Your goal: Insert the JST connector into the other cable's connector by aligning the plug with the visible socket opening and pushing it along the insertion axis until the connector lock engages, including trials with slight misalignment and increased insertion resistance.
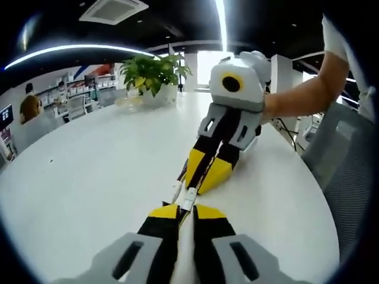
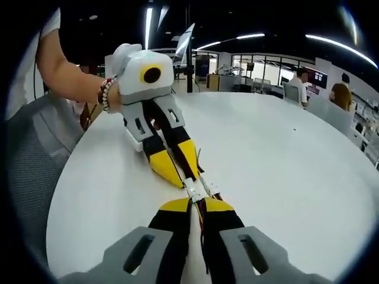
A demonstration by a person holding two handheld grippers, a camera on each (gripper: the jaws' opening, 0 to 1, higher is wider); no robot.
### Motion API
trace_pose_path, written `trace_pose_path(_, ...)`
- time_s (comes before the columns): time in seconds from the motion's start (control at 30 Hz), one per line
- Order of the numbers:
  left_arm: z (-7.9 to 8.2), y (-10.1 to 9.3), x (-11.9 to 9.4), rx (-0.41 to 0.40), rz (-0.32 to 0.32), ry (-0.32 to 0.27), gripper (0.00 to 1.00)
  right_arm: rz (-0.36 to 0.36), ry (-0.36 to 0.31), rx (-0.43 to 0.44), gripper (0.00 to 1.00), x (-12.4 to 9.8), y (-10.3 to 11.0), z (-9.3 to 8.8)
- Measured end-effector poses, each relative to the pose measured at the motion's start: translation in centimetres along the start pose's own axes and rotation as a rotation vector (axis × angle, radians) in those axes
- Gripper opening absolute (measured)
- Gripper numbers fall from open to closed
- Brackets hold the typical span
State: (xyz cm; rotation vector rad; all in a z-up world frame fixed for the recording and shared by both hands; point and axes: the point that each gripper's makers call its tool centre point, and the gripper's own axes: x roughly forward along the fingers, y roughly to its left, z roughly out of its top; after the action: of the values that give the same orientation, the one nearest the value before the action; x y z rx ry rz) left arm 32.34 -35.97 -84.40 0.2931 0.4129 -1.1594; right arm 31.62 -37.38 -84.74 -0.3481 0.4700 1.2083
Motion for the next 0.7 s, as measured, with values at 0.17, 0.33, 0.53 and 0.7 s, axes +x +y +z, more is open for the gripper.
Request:
trace_pose_path(0.17,0.0,0.0,0.0,-0.016,-0.002,-0.009,0.02,-0.003,-0.004,0.006,0.04,-0.1,0.0,0.1)
trace_pose_path(0.33,0.0,0.0,-0.2,-0.027,-0.008,-0.013,0.04,0.004,-0.003,0.016,0.04,-0.2,0.1,0.0)
trace_pose_path(0.53,0.7,-0.3,-0.8,-0.047,-0.012,-0.046,0.05,0.001,-0.017,0.033,0.04,-0.8,0.1,0.3)
trace_pose_path(0.7,1.5,-0.2,-1.4,-0.062,-0.004,-0.070,0.08,-0.013,-0.043,0.057,0.01,-1.5,-0.2,1.0)
